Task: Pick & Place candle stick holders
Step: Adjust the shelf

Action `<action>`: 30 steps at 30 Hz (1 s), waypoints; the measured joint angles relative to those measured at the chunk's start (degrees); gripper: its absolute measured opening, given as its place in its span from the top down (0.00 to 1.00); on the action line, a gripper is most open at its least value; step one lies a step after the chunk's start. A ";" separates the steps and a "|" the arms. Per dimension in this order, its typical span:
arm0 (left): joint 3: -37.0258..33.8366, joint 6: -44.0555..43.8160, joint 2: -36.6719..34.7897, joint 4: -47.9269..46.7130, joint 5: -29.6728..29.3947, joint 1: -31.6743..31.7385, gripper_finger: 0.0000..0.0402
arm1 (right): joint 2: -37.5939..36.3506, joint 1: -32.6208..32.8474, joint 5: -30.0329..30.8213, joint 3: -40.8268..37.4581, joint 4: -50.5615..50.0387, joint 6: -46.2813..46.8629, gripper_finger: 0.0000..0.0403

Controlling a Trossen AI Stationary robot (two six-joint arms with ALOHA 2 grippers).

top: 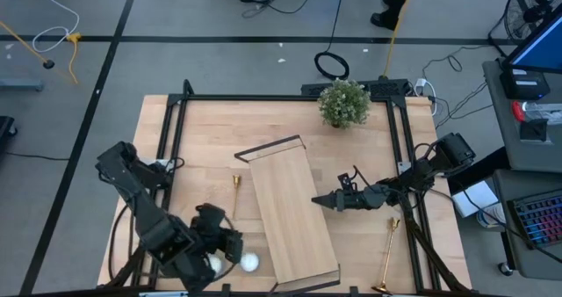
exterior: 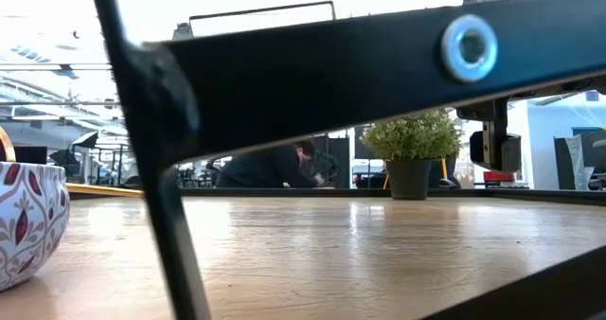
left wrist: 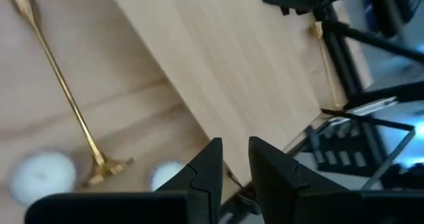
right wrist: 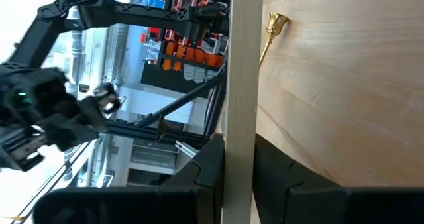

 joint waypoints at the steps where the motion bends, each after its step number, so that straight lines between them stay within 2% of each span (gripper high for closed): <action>1: -2.63 -1.43 -0.69 2.83 -1.32 -0.56 0.81 | 0.00 0.00 0.00 0.01 0.01 0.02 0.89; 5: -13.96 -4.23 -4.09 16.86 -8.65 -2.74 0.81 | -0.01 0.00 0.02 0.04 0.85 -0.43 0.89; 12: -35.12 -5.56 -8.78 46.58 -17.36 -5.16 0.81 | -2.71 0.00 0.92 0.31 0.81 -2.97 0.89; 16: -43.87 -1.20 -9.07 55.90 -24.71 -5.57 0.81 | -5.34 -0.07 1.19 0.31 0.93 -4.76 0.89; 22: -48.42 8.18 -9.09 62.38 -32.70 -3.61 0.81 | -8.63 -0.15 1.91 0.31 0.89 -5.98 0.89; 30: -48.42 12.80 -9.09 67.57 -32.60 -1.14 0.81 | -14.35 -0.15 2.99 0.57 0.84 -8.05 0.89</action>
